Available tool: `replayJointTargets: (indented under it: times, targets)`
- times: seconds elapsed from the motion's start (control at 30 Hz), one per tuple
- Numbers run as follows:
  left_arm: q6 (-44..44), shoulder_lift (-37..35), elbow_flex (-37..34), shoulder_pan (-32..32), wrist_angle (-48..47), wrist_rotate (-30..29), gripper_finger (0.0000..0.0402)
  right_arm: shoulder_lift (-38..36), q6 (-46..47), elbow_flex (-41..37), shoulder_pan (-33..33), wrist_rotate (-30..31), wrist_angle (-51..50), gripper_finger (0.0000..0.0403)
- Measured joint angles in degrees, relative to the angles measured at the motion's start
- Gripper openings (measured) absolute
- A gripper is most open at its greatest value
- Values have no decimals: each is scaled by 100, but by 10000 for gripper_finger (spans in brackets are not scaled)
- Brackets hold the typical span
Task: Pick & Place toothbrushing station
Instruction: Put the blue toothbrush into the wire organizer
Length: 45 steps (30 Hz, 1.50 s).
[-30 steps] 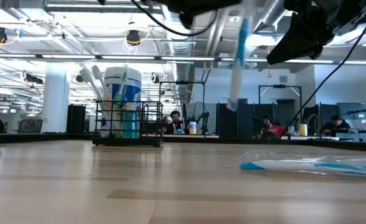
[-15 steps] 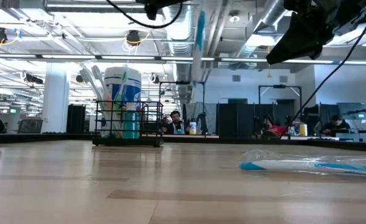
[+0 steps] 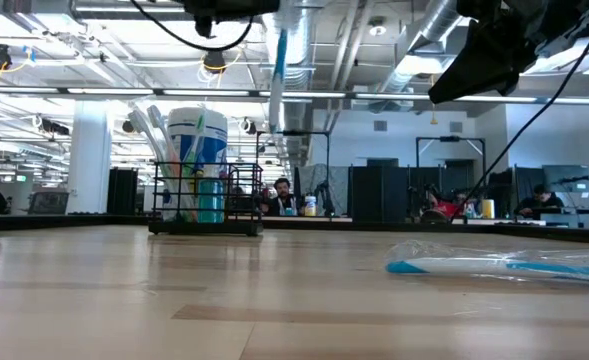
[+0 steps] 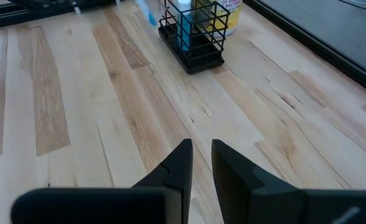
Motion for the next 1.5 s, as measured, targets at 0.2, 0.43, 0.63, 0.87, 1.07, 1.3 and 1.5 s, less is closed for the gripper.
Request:
replayJointTargets:
  times: [0.2, 0.43, 0.63, 0.87, 1.07, 1.3, 1.5]
  targets:
    - [-89, -555, -360, 115, 94, -147, 0, -2, 0, 0, 0, 0, 0, 52]
    - [-96, -1214, -790, 125, 132, -474, 0, -2, 0, 0, 0, 0, 0, 52]
    - [-95, -1666, -1096, 125, 210, -726, 0, 0, 0, 0, 0, 2, 0, 52]
    - [-91, -2083, -1373, 125, 233, -1057, 0, -1, 0, 0, 0, 4, 0, 52]
    - [-75, -2367, -1635, 129, 252, -1398, 0, -2, 0, 0, 0, 7, 0, 52]
    - [-103, -2671, -1926, 340, 366, -1470, 0, -2, 0, 0, 0, 20, 2, 52]
    - [-235, -2819, -2156, 563, 494, -1468, 0, -2, 2, 0, 0, 20, 2, 52]
